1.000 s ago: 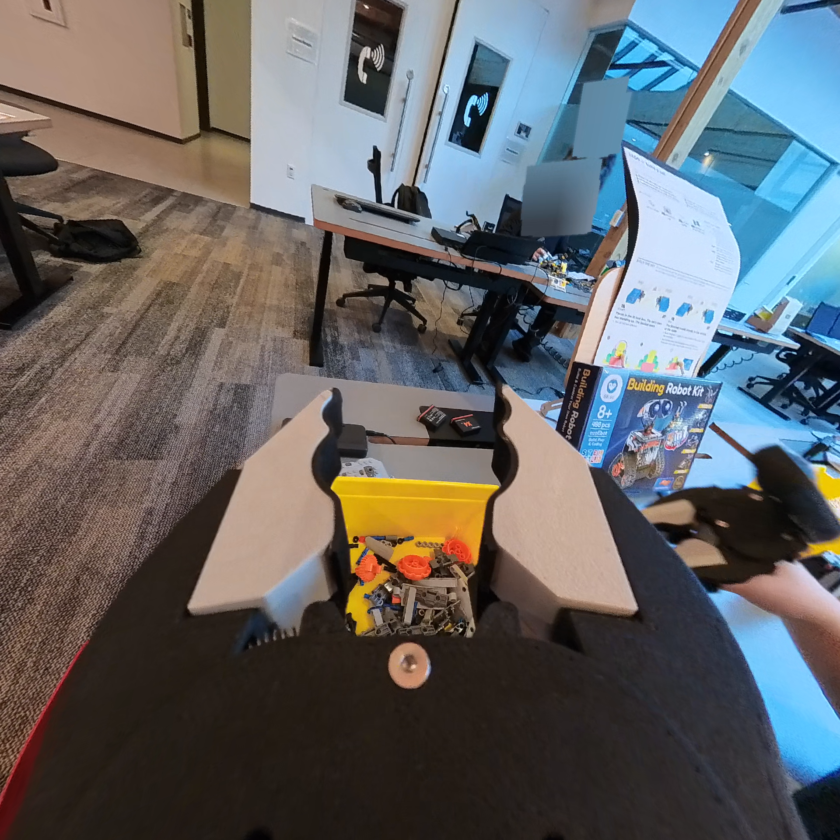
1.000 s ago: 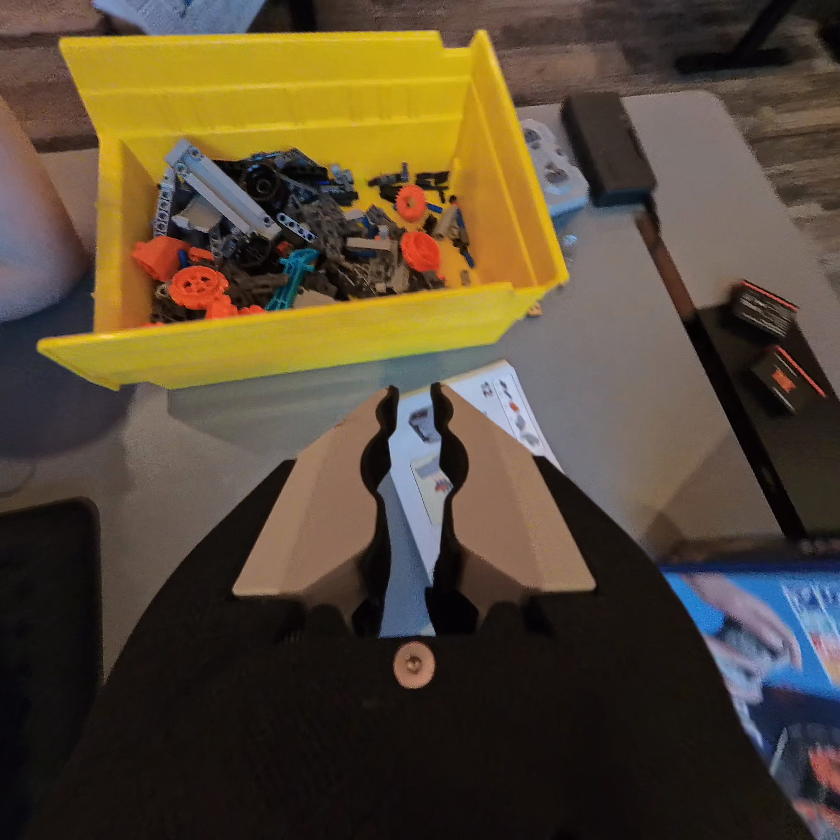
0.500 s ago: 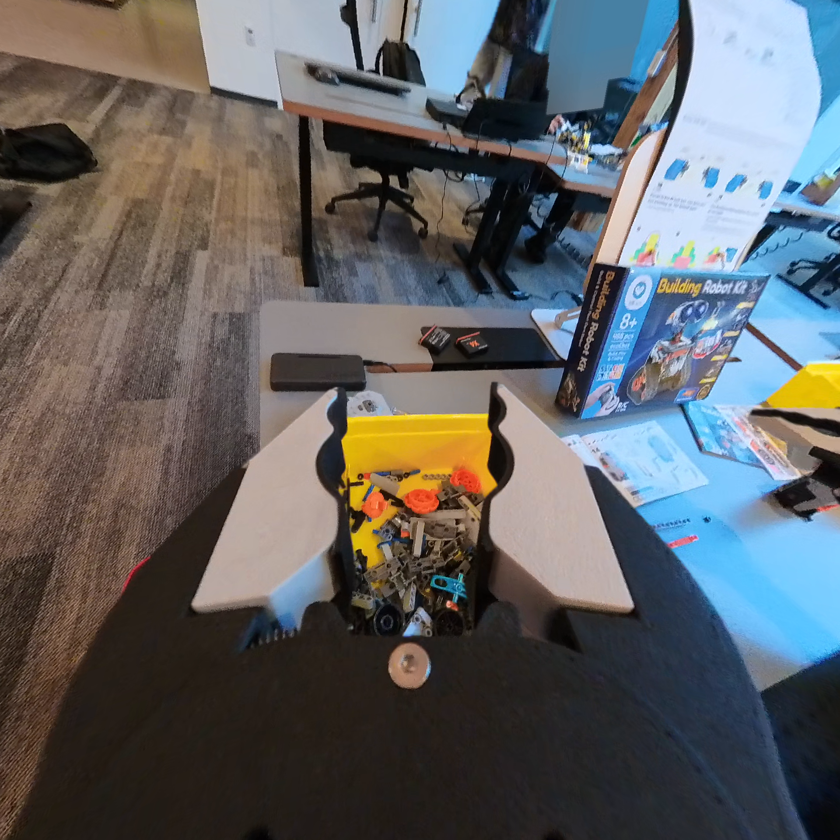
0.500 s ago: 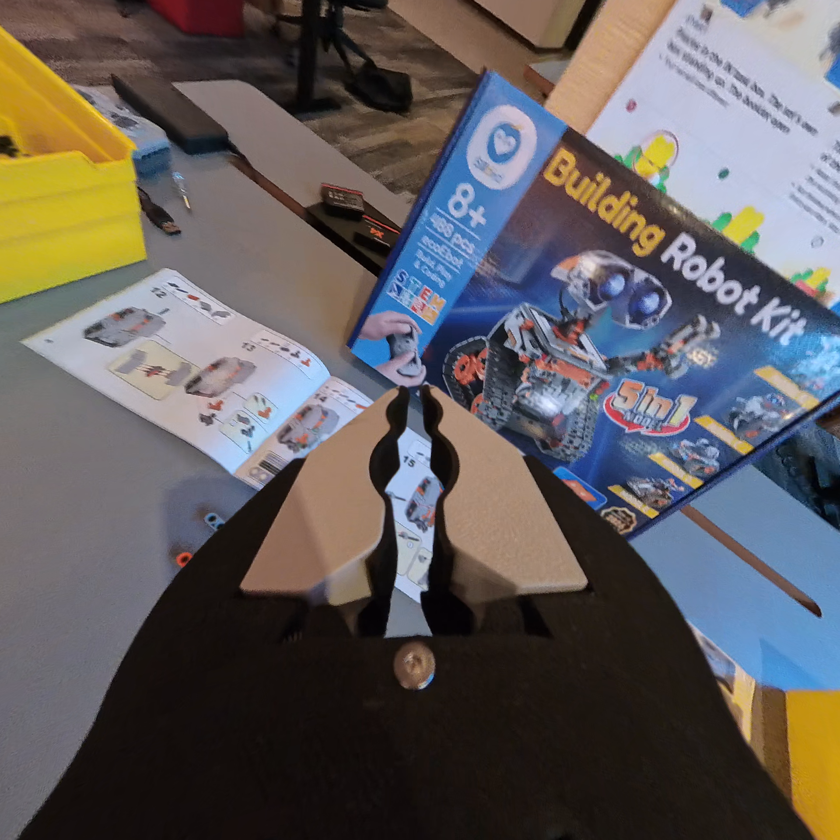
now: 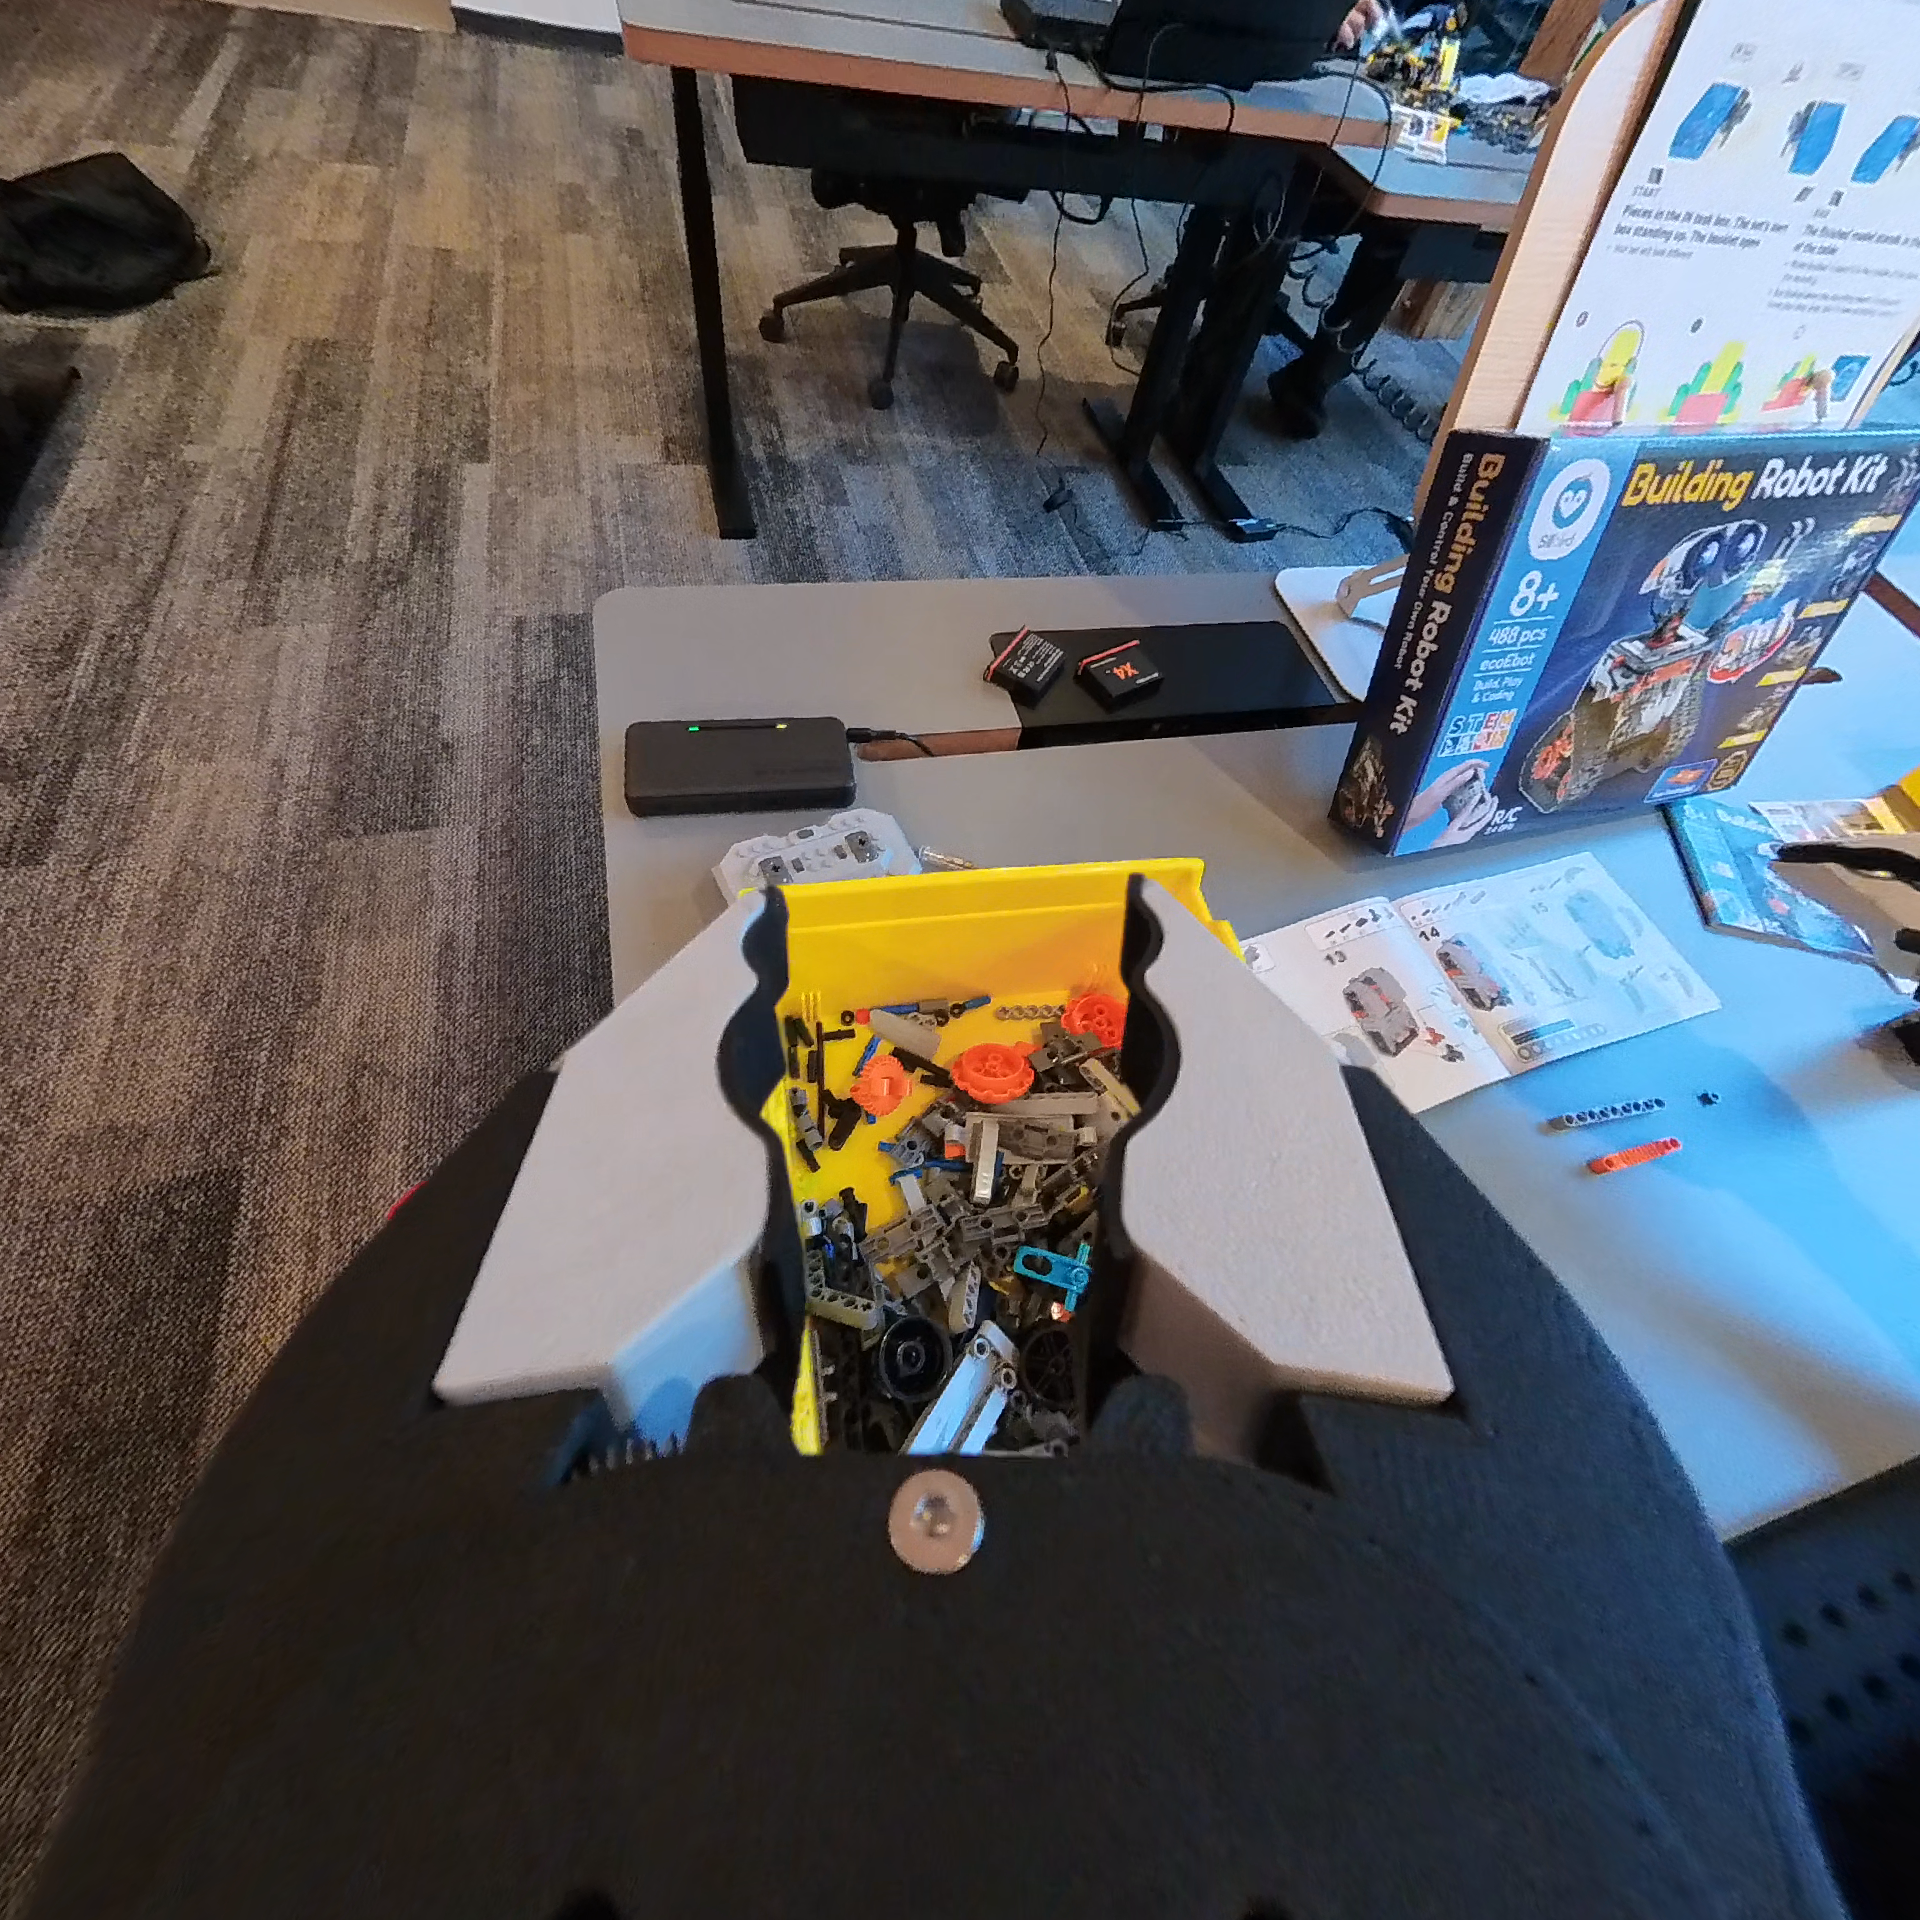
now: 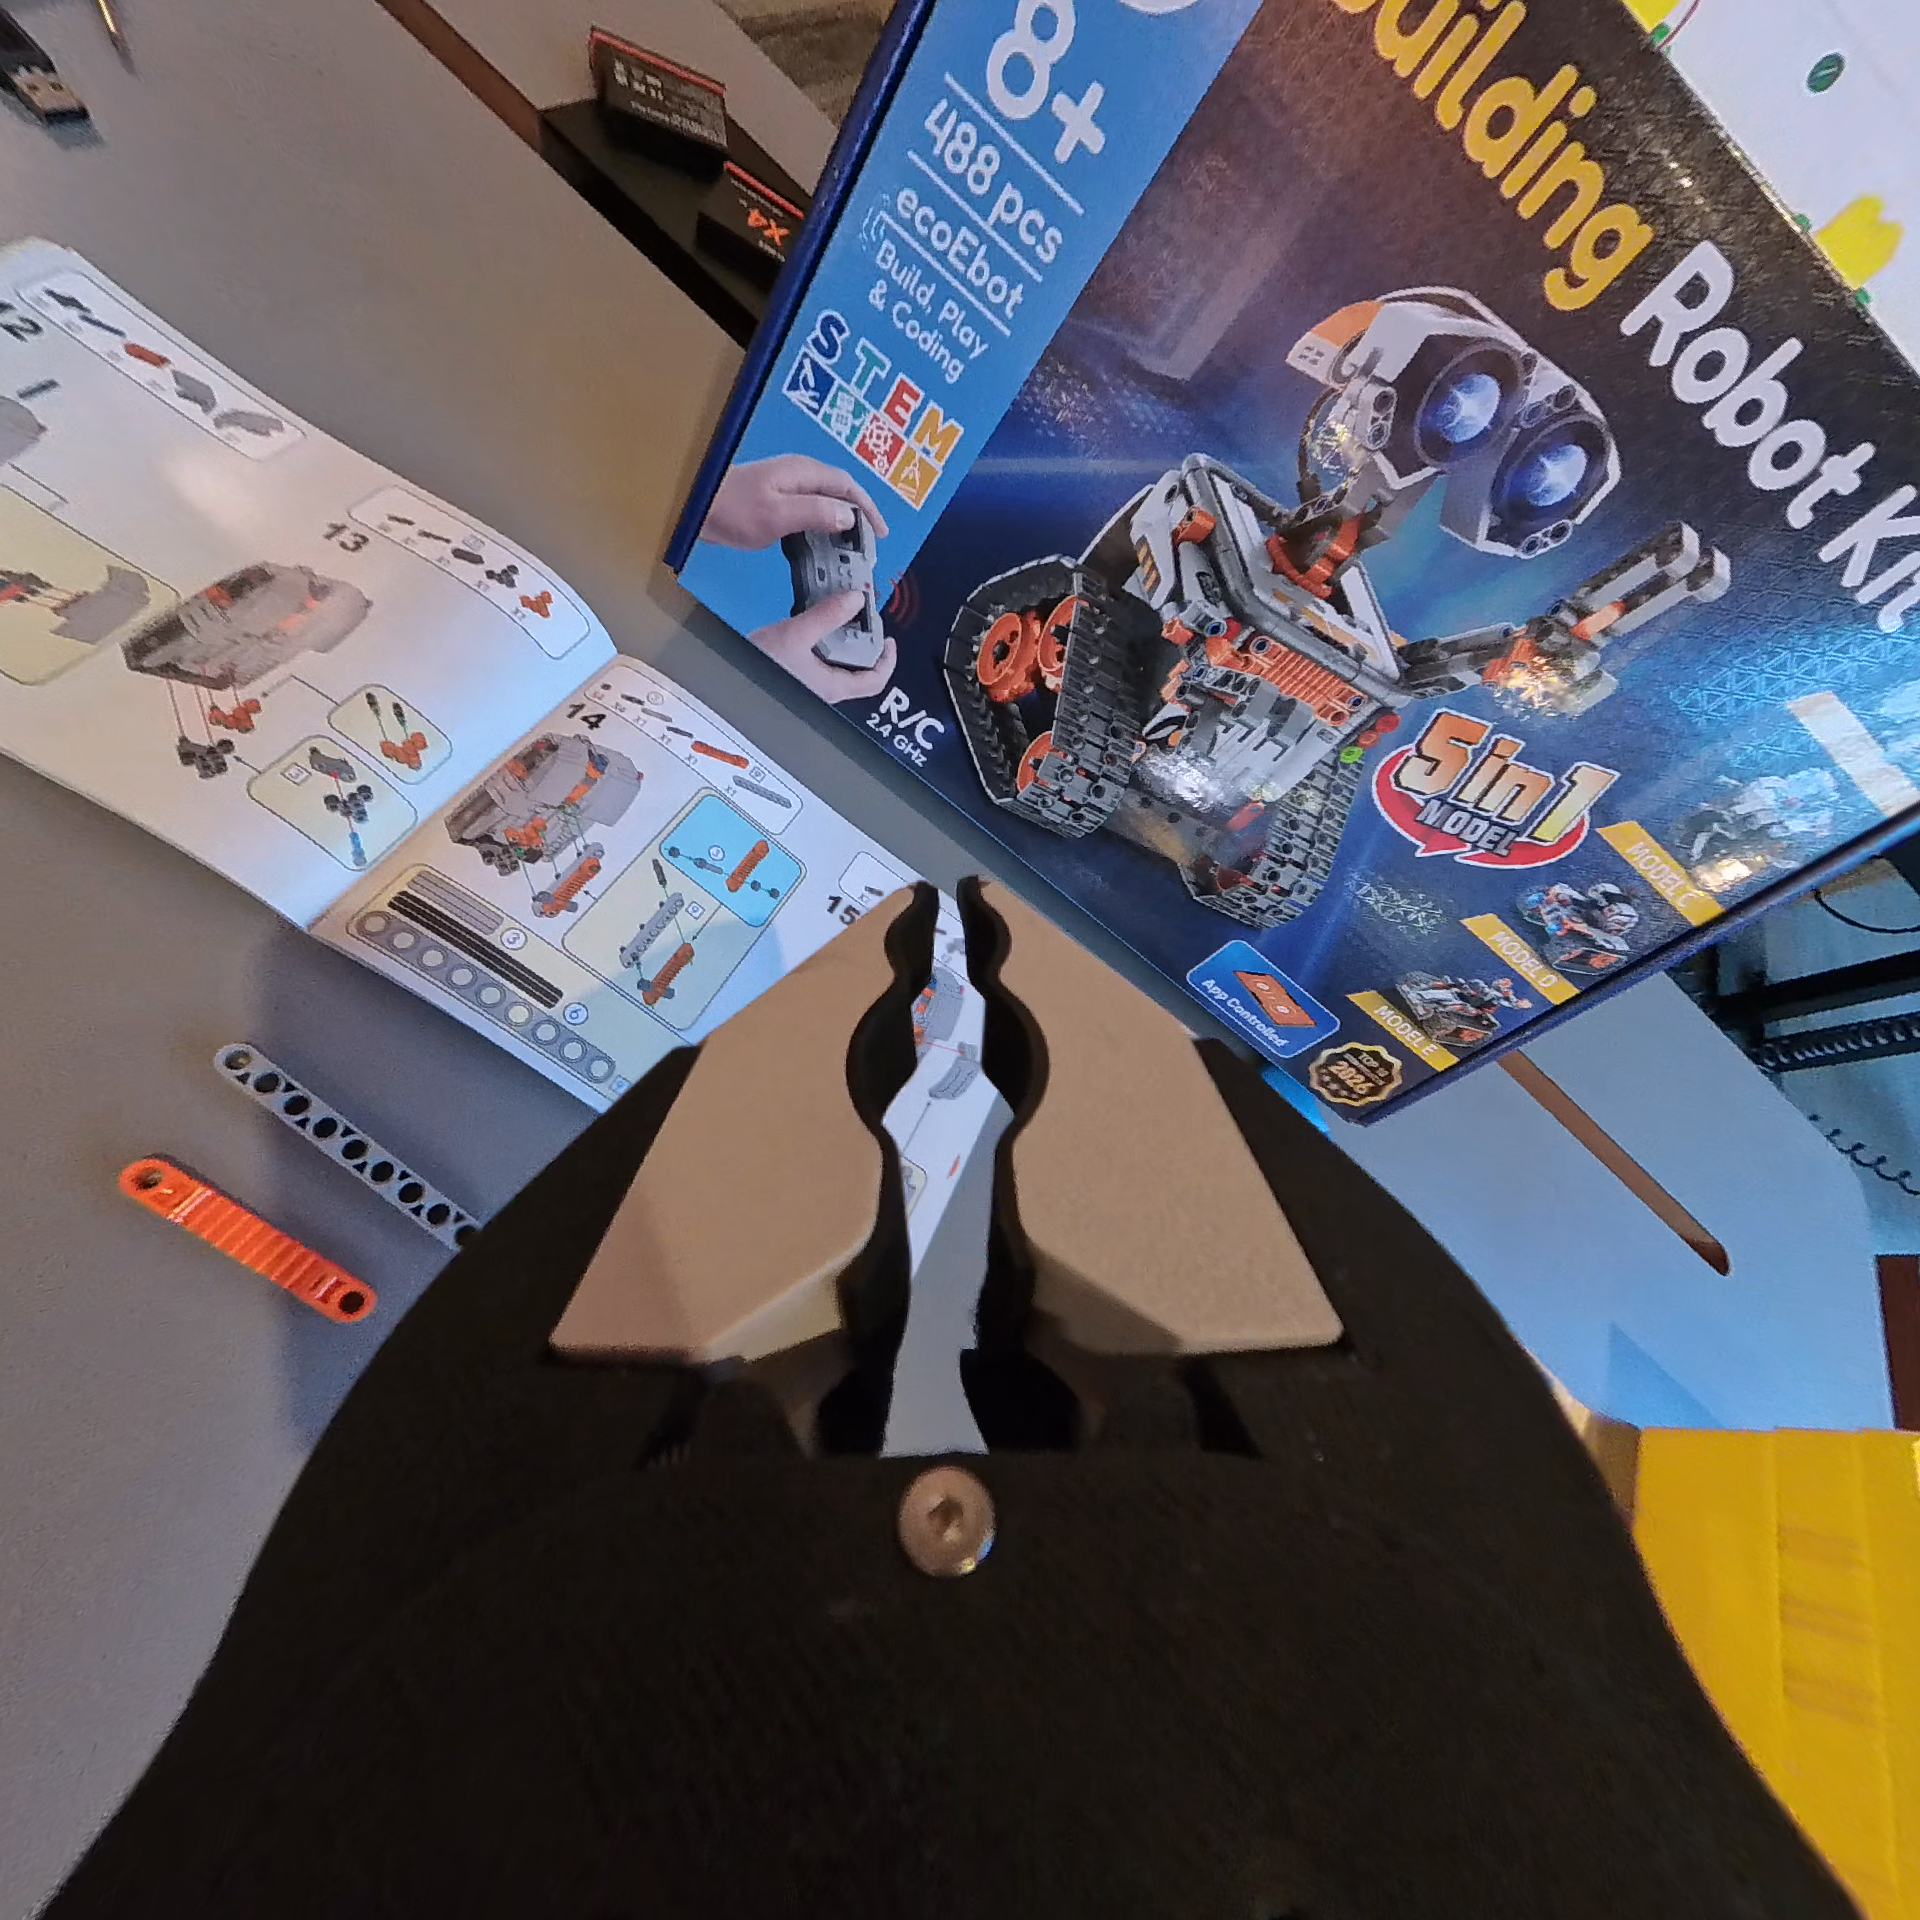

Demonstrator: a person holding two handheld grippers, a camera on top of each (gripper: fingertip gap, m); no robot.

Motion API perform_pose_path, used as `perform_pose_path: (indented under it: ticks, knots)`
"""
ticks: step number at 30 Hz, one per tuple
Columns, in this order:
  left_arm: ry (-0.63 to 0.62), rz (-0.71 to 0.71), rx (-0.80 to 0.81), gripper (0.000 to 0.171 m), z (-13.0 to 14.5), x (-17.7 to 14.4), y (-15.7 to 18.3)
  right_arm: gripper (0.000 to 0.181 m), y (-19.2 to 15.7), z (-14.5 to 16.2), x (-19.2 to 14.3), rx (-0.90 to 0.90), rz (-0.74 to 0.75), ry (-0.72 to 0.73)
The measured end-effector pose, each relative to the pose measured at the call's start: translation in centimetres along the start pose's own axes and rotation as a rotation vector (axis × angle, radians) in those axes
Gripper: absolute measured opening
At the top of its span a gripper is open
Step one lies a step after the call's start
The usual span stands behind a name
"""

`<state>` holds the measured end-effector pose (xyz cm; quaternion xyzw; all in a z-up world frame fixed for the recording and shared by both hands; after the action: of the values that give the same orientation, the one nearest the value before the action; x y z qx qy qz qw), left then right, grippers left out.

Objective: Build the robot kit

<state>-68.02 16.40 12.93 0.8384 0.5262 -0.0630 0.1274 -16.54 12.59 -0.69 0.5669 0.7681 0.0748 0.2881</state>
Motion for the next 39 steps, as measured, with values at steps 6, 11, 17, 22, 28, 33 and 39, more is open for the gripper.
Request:
perform_pose_path:
  ticks: [6,11,17,22,28,33,39]
  knots:
    - [-0.071,-0.013,0.001,0.058,0.9,0.0,-0.4,0.003,0.0,0.2,0.0,-0.06,0.034,-0.037]
    - [-0.188,0.011,0.028,0.053,2.0,0.9,0.0,0.005,0.7,0.7,-0.3,-0.041,0.049,-0.082]
    - [-0.282,0.043,0.049,0.051,2.7,1.9,0.8,0.005,1.6,1.8,-0.4,0.002,0.073,-0.158]
    - [-0.291,0.039,0.046,0.051,2.8,1.8,0.7,0.005,1.8,2.3,-0.3,0.009,0.076,-0.181]
    - [-0.294,0.031,0.037,0.051,2.9,1.5,0.4,0.005,1.7,2.3,-0.2,0.007,0.071,-0.182]
    - [-0.355,0.024,0.033,0.05,3.7,1.6,0.1,0.005,1.4,2.2,0.0,-0.01,0.066,-0.184]
    - [-0.503,0.059,-0.022,0.049,5.3,2.3,0.1,0.006,1.2,2.5,0.3,-0.015,0.05,-0.202]
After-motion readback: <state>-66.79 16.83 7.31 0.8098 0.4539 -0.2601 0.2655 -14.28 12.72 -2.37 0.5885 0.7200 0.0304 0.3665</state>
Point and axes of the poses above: each gripper's, where its closed fingertips meet, x out along the fingers, z out of its underside, y = z × x across the jaws, the point moved 8 cm from there along -x, back along the fingers, and after that the axes turned 12 degrees about y, right-handed, at the moved point
